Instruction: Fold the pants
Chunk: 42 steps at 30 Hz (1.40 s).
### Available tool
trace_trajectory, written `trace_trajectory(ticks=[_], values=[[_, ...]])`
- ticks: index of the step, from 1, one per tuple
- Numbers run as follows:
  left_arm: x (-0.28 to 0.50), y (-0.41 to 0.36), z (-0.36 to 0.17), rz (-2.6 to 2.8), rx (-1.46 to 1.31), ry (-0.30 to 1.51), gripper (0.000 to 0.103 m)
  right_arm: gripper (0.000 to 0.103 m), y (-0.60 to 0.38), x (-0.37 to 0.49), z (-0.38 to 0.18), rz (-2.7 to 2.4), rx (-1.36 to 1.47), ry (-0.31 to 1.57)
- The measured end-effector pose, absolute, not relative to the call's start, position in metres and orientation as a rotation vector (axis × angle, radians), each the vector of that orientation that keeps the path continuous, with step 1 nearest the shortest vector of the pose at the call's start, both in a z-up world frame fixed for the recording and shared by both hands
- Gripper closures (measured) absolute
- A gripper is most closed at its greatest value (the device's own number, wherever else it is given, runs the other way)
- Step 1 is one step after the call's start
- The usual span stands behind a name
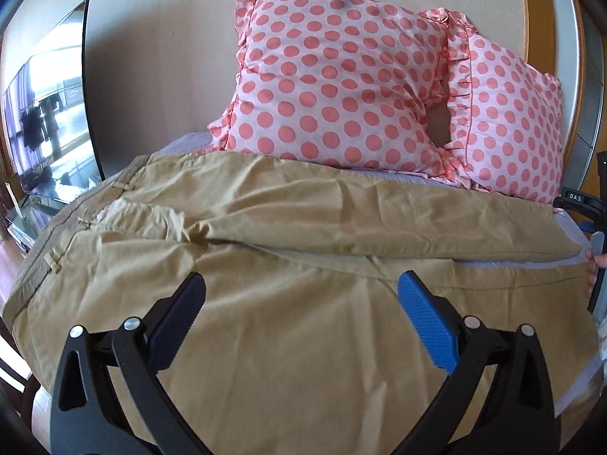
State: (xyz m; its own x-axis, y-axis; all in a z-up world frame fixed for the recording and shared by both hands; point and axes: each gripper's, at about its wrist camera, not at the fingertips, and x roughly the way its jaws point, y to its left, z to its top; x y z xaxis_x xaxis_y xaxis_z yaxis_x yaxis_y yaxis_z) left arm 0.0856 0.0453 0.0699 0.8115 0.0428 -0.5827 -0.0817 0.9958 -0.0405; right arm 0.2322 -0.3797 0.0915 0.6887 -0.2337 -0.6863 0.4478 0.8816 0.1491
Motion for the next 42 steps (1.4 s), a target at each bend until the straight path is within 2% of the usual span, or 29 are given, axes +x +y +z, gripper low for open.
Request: trace_trajectory(ticks=[1, 3, 12, 15, 17, 18, 19, 21, 29, 31, 35, 38, 40, 42], values=[[0.092, 0.046, 0.071, 0.069, -0.063, 0.622, 0.002, 0.017, -0.392, 0.252, 0.085, -0.412, 0.37, 0.745], [0.104, 0.047, 0.07, 0.06, -0.079, 0.633, 0.002, 0.02, -0.411, 0.286, 0.073, -0.471, 0.441, 0.789], [0.122, 0.045, 0.049, 0.005, -0.09, 0.655, 0.002, 0.019, -0.447, 0.37, 0.037, -0.69, 0.554, 0.91], [0.127, 0.045, 0.043, -0.013, -0.103, 0.69, 0.002, 0.02, -0.443, 0.377, 0.031, -0.748, 0.468, 0.935], [0.128, 0.046, 0.041, -0.018, -0.112, 0.7, 0.002, 0.041, -0.44, 0.372, 0.03, -0.743, 0.423, 0.893], [0.127, 0.047, 0.041, -0.018, -0.119, 0.698, 0.002, 0.074, -0.439, 0.366, 0.03, -0.741, 0.414, 0.861], [0.126, 0.049, 0.041, -0.021, -0.129, 0.693, 0.002, 0.086, -0.441, 0.359, 0.03, -0.726, 0.43, 0.841], [0.123, 0.053, 0.042, -0.027, -0.155, 0.678, 0.002, 0.096, -0.443, 0.339, 0.031, -0.65, 0.518, 0.807], [0.104, 0.072, 0.057, -0.046, -0.214, 0.613, 0.002, 0.098, -0.426, 0.15, 0.062, -0.319, 0.728, 0.512], [0.101, 0.075, 0.06, -0.038, -0.221, 0.608, 0.002, 0.098, -0.419, 0.094, 0.059, -0.286, 0.79, 0.496], [0.095, 0.075, 0.064, -0.059, -0.251, 0.592, 0.002, 0.097, -0.433, 0.066, 0.045, -0.274, 0.906, 0.587], [0.087, 0.073, 0.07, -0.078, -0.26, 0.569, 0.002, 0.086, -0.444, 0.056, 0.029, -0.269, 1.007, 0.62], [0.08, 0.075, 0.073, -0.083, -0.261, 0.544, 0.002, 0.067, -0.443, 0.057, 0.024, -0.269, 1.013, 0.612], [0.075, 0.08, 0.076, -0.079, -0.27, 0.534, 0.002, 0.065, -0.446, 0.063, 0.023, -0.273, 1.007, 0.595]])
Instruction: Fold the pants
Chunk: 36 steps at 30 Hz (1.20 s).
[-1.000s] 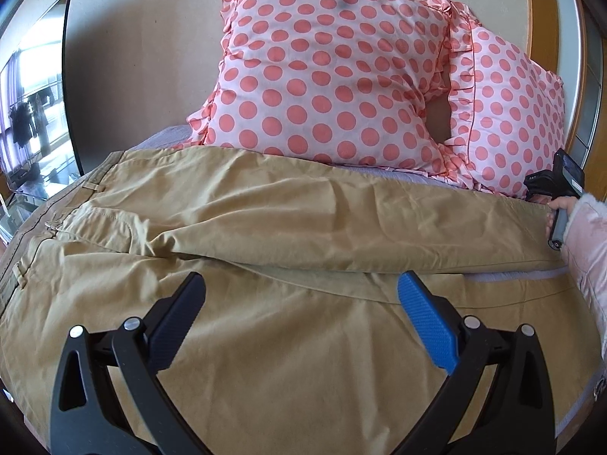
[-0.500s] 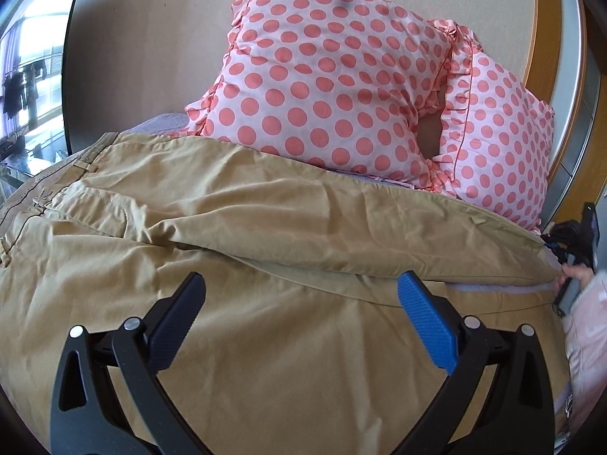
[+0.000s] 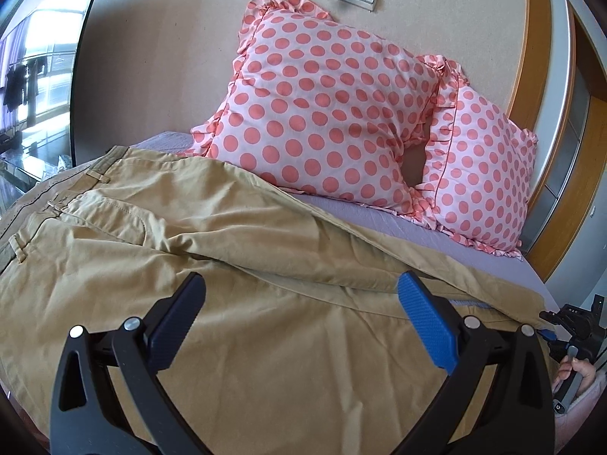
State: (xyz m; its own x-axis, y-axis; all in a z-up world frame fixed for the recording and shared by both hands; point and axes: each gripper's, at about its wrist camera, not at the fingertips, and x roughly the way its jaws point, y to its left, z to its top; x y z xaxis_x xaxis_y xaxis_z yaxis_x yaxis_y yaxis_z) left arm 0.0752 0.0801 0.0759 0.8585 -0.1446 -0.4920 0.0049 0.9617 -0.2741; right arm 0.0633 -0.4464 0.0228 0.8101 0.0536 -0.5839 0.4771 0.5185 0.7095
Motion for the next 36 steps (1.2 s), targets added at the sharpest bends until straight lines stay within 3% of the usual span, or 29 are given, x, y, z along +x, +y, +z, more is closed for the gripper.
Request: trace_trajectory(ticks=[1, 2, 3, 8, 16, 22, 25, 27, 28, 32, 36], values=[[0.074, 0.083, 0.077, -0.077, -0.276, 0.536, 0.002, 0.067, -0.448, 0.067, 0.022, -0.273, 1.003, 0.584], [0.075, 0.086, 0.078, -0.08, -0.285, 0.54, 0.002, 0.076, -0.45, 0.067, 0.02, -0.265, 0.996, 0.574], [0.077, 0.089, 0.08, -0.093, -0.296, 0.542, 0.002, 0.101, -0.453, 0.068, 0.019, -0.245, 0.998, 0.566], [0.1, 0.111, 0.09, -0.112, -0.317, 0.584, 0.002, 0.102, -0.463, 0.02, 0.037, -0.17, 0.978, 0.36], [0.201, 0.141, 0.082, 0.039, -0.334, 0.771, 0.003, 0.102, -0.474, -0.001, 0.028, -0.176, 0.971, 0.329], [0.243, 0.17, 0.054, 0.177, -0.448, 0.91, 0.017, 0.102, -0.478, -0.002, 0.025, -0.162, 0.959, 0.328], [0.255, 0.181, 0.05, 0.224, -0.439, 0.914, 0.034, 0.102, -0.478, 0.0, 0.024, -0.164, 0.959, 0.33], [0.261, 0.193, 0.045, 0.221, -0.467, 0.93, 0.078, 0.102, -0.479, 0.0, 0.023, -0.163, 0.965, 0.328], [0.258, 0.2, 0.042, 0.191, -0.511, 0.933, 0.09, 0.102, -0.479, 0.0, 0.023, -0.162, 0.966, 0.326], [0.209, 0.206, 0.055, 0.135, -0.539, 0.867, 0.094, 0.102, -0.48, -0.006, 0.027, -0.17, 0.961, 0.31], [0.11, 0.206, 0.078, 0.086, -0.516, 0.743, 0.094, 0.101, -0.49, -0.017, 0.028, -0.209, 0.954, 0.299]])
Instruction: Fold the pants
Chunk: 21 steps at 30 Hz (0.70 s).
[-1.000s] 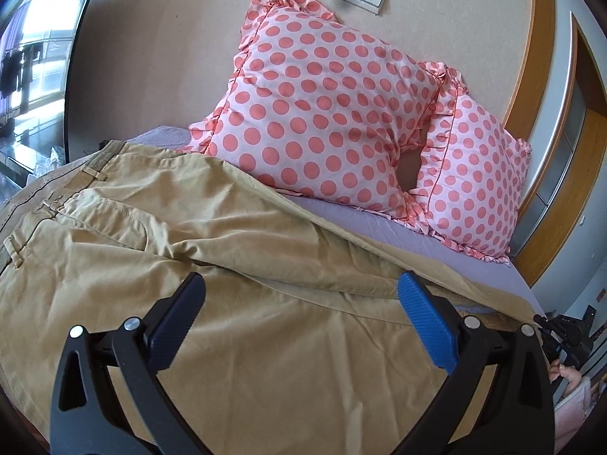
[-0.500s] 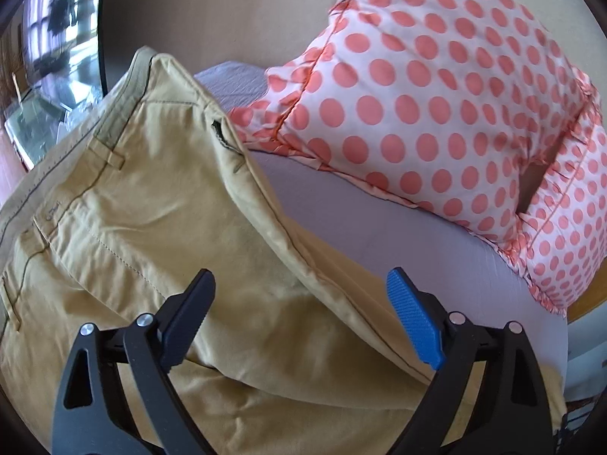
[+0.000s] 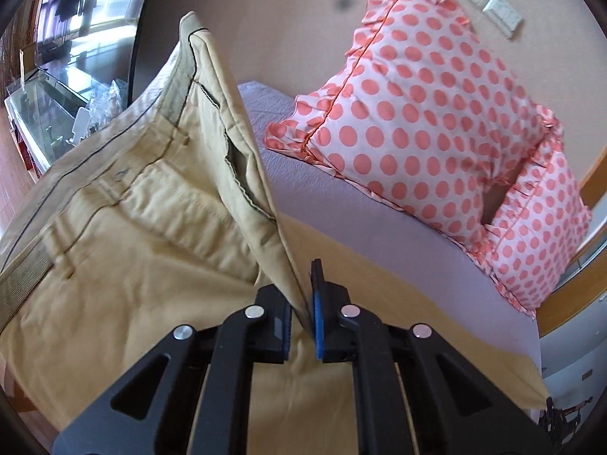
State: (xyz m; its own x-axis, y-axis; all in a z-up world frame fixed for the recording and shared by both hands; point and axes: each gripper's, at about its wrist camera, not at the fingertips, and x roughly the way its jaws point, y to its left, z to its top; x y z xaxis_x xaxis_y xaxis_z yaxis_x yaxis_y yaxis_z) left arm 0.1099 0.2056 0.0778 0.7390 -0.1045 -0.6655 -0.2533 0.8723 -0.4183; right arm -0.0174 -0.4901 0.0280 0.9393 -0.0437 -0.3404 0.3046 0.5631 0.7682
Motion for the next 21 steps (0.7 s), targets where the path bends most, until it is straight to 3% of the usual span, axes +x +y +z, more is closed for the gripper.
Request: trace_trajectory(ticks=[6, 19, 20, 21], values=[[0.0, 0.205, 0.039, 0.104, -0.539, 0.776, 0.093, 0.101, -0.499, -0.034, 0.011, -0.285, 0.963, 0.341], [-0.028, 0.205, 0.016, 0.079, -0.58, 0.773, 0.093, 0.101, -0.499, -0.045, -0.007, -0.345, 0.971, 0.411], [-0.029, 0.206, 0.016, 0.08, -0.577, 0.776, 0.09, 0.098, -0.498, -0.046, -0.006, -0.367, 0.96, 0.422], [-0.031, 0.206, 0.016, 0.075, -0.573, 0.772, 0.088, 0.084, -0.498, -0.049, -0.003, -0.407, 0.949, 0.424]])
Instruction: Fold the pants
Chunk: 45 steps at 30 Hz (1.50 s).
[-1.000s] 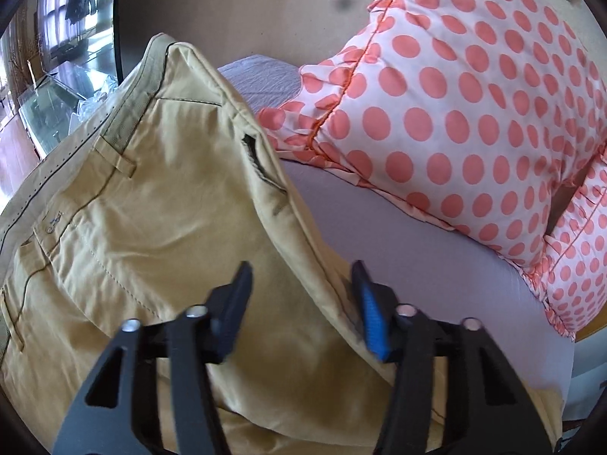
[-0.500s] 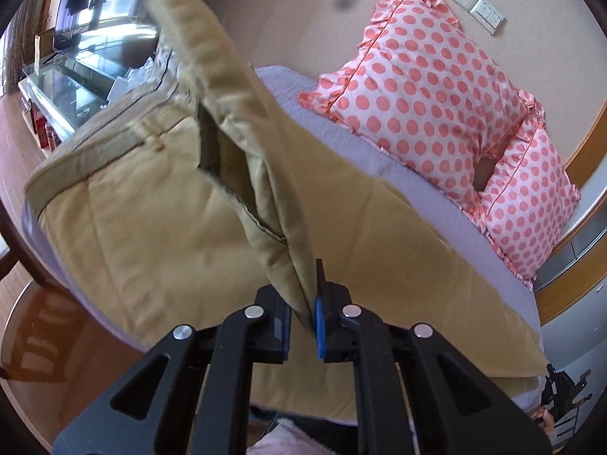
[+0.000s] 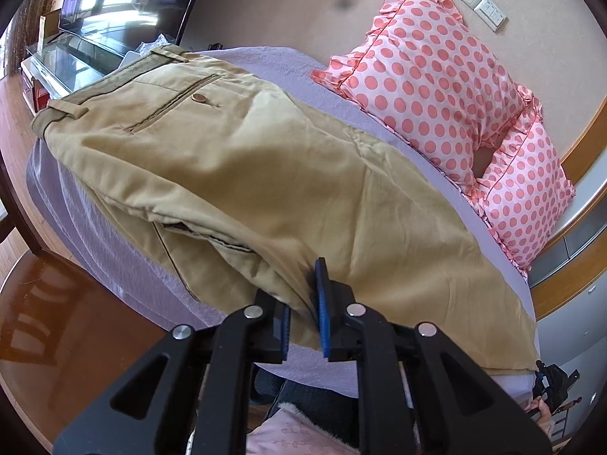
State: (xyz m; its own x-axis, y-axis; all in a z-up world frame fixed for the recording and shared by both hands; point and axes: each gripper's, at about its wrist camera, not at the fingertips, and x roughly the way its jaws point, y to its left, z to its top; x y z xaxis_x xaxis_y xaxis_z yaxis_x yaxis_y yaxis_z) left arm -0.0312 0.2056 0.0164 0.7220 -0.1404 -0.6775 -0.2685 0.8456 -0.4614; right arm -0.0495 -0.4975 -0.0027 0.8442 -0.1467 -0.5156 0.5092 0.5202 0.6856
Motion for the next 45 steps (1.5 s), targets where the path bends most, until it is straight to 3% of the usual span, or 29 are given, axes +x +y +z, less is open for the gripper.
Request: trace_trajectory(ticks=[1, 2, 3, 5, 8, 12, 13, 15, 21, 25, 31, 35, 37, 39, 45], values=[[-0.033, 0.205, 0.018, 0.072, -0.566, 0.765, 0.087, 0.056, -0.498, -0.054, 0.0, -0.454, 0.938, 0.423], [-0.037, 0.205, 0.02, 0.074, -0.554, 0.758, 0.083, 0.043, -0.498, -0.06, 0.003, -0.485, 0.931, 0.401], [-0.04, 0.205, 0.022, 0.079, -0.538, 0.75, 0.077, 0.034, -0.499, -0.066, 0.005, -0.508, 0.924, 0.372], [-0.047, 0.206, 0.026, 0.104, -0.505, 0.727, 0.067, 0.035, -0.502, -0.071, 0.005, -0.531, 0.902, 0.365], [-0.056, 0.214, 0.029, 0.116, -0.508, 0.698, 0.064, 0.046, -0.501, -0.068, -0.001, -0.514, 0.884, 0.381], [-0.065, 0.225, 0.029, 0.134, -0.532, 0.671, 0.061, 0.073, -0.494, -0.053, -0.008, -0.432, 0.867, 0.394], [-0.067, 0.227, 0.029, 0.137, -0.536, 0.667, 0.06, 0.09, -0.492, -0.048, -0.01, -0.406, 0.855, 0.404], [-0.07, 0.233, 0.028, 0.141, -0.549, 0.658, 0.055, 0.097, -0.487, -0.043, -0.01, -0.376, 0.819, 0.391], [-0.082, 0.241, 0.027, 0.119, -0.575, 0.609, 0.04, 0.097, -0.44, -0.004, 0.039, -0.162, 0.703, 0.317], [-0.083, 0.234, 0.024, 0.067, -0.568, 0.606, 0.033, 0.097, -0.346, 0.043, 0.081, 0.16, 0.581, 0.314], [-0.082, 0.22, 0.016, 0.002, -0.531, 0.627, 0.022, 0.097, -0.159, 0.085, 0.072, 0.652, 0.328, 0.539], [-0.082, 0.217, 0.008, -0.029, -0.515, 0.639, 0.016, 0.078, -0.082, 0.069, 0.031, 0.768, 0.088, 0.709], [-0.081, 0.217, 0.005, -0.048, -0.519, 0.646, 0.015, 0.049, -0.082, 0.062, 0.024, 0.77, 0.07, 0.706], [-0.075, 0.217, 0.0, -0.055, -0.522, 0.66, 0.015, 0.038, -0.096, 0.062, 0.026, 0.748, 0.101, 0.692], [-0.058, 0.217, -0.013, -0.063, -0.566, 0.691, 0.015, 0.034, -0.123, 0.073, 0.028, 0.675, 0.19, 0.692]])
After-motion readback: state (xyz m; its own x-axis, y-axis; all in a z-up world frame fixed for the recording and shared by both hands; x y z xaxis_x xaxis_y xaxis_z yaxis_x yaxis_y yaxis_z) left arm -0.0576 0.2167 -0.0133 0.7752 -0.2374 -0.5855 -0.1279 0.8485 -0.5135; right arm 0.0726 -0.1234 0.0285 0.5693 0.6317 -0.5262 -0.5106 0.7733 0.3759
